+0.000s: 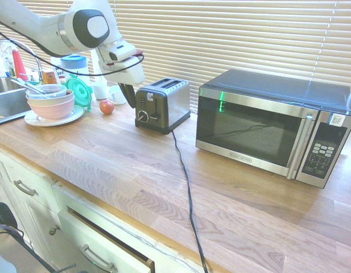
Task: Press the toaster
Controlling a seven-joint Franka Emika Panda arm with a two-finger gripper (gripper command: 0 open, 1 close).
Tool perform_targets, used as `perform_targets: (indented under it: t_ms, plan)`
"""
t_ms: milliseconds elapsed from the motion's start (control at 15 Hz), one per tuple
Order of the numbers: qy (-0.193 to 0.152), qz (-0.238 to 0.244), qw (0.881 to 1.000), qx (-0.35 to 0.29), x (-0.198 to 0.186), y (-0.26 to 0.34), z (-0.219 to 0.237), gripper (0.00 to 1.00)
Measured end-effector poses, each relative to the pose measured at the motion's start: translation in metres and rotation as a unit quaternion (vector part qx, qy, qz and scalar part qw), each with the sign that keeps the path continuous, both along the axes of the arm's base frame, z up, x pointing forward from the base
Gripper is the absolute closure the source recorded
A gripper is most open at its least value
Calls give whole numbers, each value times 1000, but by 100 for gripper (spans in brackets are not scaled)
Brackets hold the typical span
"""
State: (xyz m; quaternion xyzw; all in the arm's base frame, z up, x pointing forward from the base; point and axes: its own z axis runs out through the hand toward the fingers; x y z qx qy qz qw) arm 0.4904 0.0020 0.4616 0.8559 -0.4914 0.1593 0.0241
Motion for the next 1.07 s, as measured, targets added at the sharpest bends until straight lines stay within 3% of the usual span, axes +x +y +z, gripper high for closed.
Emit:
perform_targets:
  t_ms: [667, 1000, 1067]
  plan:
    - [60, 15, 998, 2, 4, 40, -88, 100]
    - [62, 13, 998, 6, 6, 41, -96, 100]
    - [60, 13, 998, 6, 6, 40, -96, 0]
